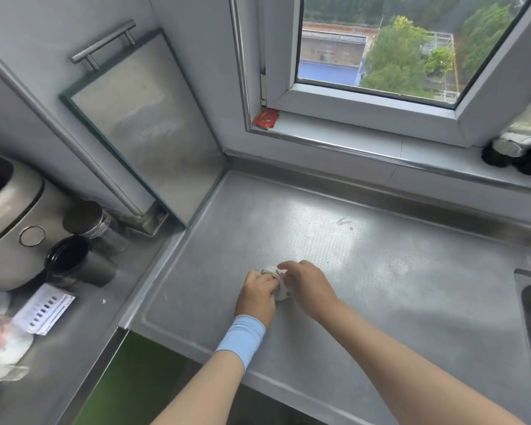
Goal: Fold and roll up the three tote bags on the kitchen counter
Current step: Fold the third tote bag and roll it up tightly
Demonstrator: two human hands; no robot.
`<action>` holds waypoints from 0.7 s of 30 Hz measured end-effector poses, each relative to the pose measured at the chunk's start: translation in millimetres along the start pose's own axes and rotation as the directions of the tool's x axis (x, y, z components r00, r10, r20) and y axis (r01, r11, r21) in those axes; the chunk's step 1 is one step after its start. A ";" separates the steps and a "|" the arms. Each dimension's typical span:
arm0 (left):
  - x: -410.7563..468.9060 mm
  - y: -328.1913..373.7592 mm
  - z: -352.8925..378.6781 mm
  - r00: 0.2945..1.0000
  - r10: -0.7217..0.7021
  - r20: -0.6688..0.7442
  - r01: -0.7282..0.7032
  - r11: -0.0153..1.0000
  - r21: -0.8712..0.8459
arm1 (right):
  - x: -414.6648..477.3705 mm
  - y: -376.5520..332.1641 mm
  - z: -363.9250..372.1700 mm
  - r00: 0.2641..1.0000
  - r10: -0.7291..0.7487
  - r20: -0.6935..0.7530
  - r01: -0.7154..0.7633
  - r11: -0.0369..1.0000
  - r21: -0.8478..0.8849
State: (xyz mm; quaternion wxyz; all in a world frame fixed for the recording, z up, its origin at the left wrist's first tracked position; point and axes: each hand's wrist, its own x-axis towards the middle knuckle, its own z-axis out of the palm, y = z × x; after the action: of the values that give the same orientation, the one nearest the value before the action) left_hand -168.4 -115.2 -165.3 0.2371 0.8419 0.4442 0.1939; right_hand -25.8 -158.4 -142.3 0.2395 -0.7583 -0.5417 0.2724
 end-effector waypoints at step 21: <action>-5.7 2.3 -9.8 0.988 -0.151 -0.017 0.147 0.978 -0.145 | 6.5 1.2 13.0 0.921 0.315 0.228 -0.378 0.864 0.333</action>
State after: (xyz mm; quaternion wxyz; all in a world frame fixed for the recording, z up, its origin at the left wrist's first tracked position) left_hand -175.2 -118.9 -156.7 0.3048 0.7842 0.4943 0.2186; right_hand -31.9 -151.7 -153.7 0.2792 -0.7590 -0.3529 0.4706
